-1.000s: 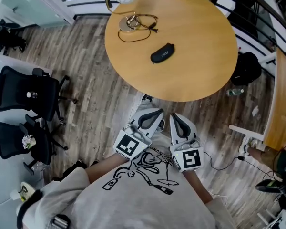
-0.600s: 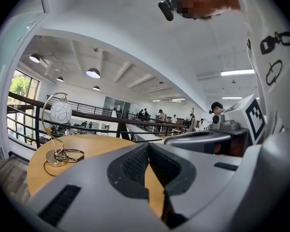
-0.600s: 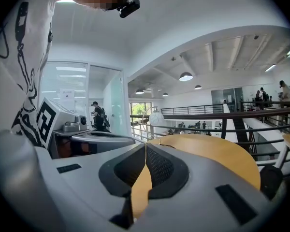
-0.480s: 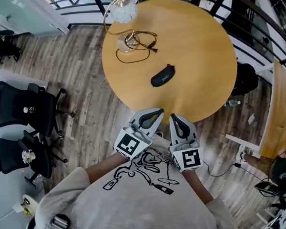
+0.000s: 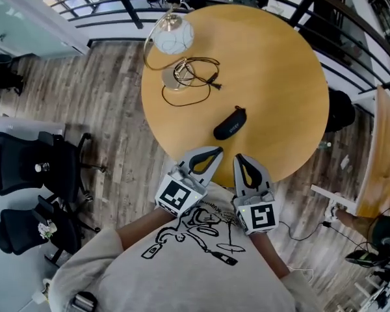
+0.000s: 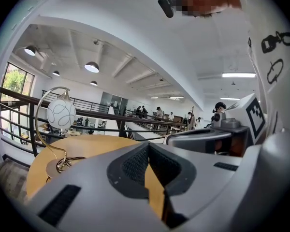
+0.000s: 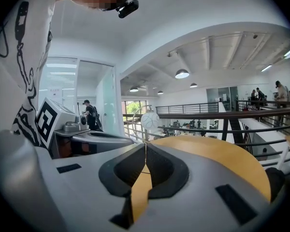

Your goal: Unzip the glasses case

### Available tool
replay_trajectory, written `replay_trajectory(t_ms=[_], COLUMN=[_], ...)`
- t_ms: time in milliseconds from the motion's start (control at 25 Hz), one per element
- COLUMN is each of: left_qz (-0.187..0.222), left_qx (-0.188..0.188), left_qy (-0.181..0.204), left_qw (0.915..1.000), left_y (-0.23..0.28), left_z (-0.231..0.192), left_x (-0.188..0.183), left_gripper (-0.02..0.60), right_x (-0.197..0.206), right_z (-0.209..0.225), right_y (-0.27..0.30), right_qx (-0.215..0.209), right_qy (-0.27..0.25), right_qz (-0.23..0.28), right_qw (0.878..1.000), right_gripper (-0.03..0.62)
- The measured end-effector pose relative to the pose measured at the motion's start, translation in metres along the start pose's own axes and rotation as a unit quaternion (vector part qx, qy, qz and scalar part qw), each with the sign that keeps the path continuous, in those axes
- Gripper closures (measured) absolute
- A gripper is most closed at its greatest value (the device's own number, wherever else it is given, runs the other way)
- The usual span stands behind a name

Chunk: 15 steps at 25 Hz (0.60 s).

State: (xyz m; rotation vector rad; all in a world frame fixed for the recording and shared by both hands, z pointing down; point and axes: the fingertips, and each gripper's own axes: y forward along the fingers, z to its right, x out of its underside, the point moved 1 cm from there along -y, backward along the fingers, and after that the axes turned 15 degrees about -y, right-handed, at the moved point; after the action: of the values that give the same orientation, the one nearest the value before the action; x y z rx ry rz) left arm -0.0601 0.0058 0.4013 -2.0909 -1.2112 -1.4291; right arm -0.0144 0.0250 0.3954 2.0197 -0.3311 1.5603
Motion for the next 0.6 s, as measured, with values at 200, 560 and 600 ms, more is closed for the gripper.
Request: replay_trajectory(t_ms=[200, 560, 600], left_qz=[-0.023, -0.033, -0.037], left_qx=[0.016, 0.013, 0.007], left_qy=[-0.002, 0.019, 0.033], left_qw=[0.9996, 0.9992, 0.9987], left_y=[0.018, 0.053, 0.056], left_z=[-0.012, 0.0, 0.0], left_x=[0.005, 0.003, 0.003], left_gripper=[0.572, 0.572, 0.572], right_x=[0.009, 0.017, 0.018], right_z=[0.017, 0.054, 0.058], right_y=[0.009, -0.001, -0.001], right_qx=[0.025, 0.023, 0.021], right_qy=[0.013, 0.012, 0.012], right_qz=[-0.018, -0.023, -0.023], right_qw=[0.999, 0.999, 0.999], right_gripper=[0.571, 0.571, 0.571])
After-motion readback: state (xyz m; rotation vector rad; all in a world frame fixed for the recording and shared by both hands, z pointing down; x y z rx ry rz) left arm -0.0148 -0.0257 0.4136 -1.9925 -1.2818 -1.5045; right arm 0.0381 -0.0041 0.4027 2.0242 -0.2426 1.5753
